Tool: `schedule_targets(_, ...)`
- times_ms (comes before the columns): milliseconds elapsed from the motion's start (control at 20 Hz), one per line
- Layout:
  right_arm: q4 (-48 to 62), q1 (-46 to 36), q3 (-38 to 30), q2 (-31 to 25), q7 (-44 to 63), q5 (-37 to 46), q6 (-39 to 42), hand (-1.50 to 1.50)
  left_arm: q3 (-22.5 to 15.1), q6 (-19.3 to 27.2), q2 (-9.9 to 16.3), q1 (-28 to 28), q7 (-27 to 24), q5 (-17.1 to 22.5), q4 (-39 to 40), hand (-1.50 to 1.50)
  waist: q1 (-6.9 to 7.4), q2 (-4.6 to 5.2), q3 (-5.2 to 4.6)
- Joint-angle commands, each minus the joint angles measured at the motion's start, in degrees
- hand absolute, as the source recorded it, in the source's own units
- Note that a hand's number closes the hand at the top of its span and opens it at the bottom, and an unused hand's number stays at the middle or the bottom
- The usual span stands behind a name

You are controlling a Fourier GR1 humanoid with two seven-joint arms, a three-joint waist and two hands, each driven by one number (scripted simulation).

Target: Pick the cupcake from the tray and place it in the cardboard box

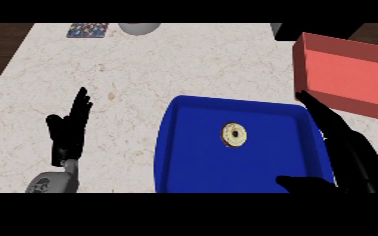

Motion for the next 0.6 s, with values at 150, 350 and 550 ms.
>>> schedule_targets(150, 1.65, -11.42, 3.77, 6.50, 15.85, -1.09, 14.64, -1.50, 1.13, -1.15, 0.54, -1.48, 1.48, 0.11, -0.26, 0.00, 0.57, 0.12, 0.09)
schedule_targets(350, 1.76, -13.75, 8.78, 11.44, 24.82, 2.18, 19.21, -1.50, 1.04, -0.79, -1.06, -1.06, -1.31, -0.60, 2.16, 0.00, 0.30, 0.09, 0.06)
schedule_targets(550, 6.55, -14.15, 11.01, 15.22, 27.12, 2.99, 21.04, -1.50, 1.08, -1.34, -0.33, 0.12, 0.11, -0.49, -0.32, 0.00, 0.39, 0.03, 0.08)
